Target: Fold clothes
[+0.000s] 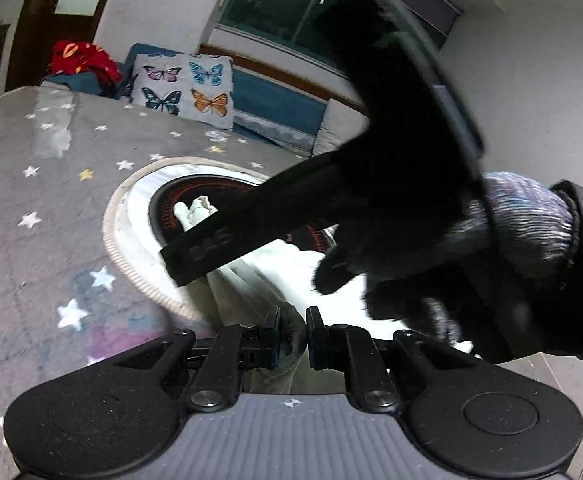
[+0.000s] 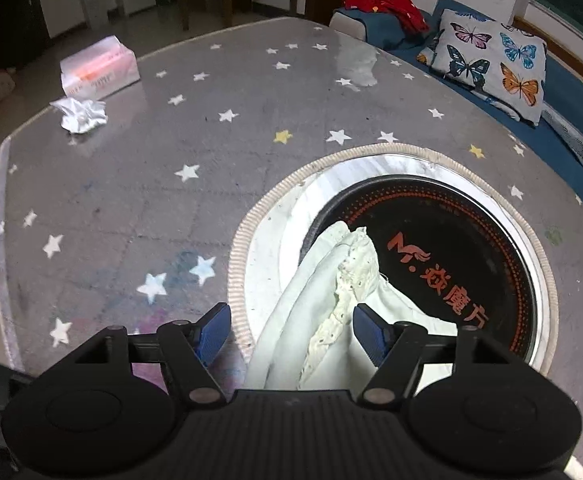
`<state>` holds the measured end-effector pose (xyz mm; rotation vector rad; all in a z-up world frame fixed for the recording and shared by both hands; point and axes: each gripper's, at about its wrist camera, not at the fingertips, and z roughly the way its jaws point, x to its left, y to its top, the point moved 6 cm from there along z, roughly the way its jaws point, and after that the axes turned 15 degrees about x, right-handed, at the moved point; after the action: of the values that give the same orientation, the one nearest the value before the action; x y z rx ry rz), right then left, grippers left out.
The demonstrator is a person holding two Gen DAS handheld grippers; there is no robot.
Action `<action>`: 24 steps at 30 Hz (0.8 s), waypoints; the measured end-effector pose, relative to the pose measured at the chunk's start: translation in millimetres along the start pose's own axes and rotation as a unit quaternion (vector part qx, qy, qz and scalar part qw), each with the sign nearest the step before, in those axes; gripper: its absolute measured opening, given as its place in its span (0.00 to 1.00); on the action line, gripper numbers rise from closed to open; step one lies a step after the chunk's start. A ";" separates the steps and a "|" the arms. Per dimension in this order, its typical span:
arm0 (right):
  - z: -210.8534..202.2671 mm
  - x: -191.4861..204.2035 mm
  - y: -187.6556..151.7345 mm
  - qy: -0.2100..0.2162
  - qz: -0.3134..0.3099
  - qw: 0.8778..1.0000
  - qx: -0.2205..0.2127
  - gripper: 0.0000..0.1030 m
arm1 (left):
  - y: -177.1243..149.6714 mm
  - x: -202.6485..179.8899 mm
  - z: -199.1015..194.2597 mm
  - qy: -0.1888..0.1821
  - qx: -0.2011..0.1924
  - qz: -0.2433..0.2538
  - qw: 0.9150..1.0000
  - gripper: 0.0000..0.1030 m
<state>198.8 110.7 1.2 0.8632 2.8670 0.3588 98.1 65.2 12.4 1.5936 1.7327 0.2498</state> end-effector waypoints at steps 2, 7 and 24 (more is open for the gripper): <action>0.6 -0.3 -2.0 -0.009 -0.001 1.000 0.000 0.51 | 0.7 -4.4 2.0 -0.002 0.002 0.007 1.000 0.14; -10.2 -15.7 -12.9 0.002 0.033 0.999 -0.024 0.17 | 2.1 -15.1 4.2 -0.015 0.006 0.020 1.000 0.14; -75.6 -142.5 -151.2 0.092 0.258 0.947 -0.166 0.09 | -3.9 -109.5 0.6 -0.111 0.019 0.140 0.984 0.31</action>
<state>223.0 -105.3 42.0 1.5617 2.5677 0.9887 88.7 -36.4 52.3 1.8185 1.3518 0.1689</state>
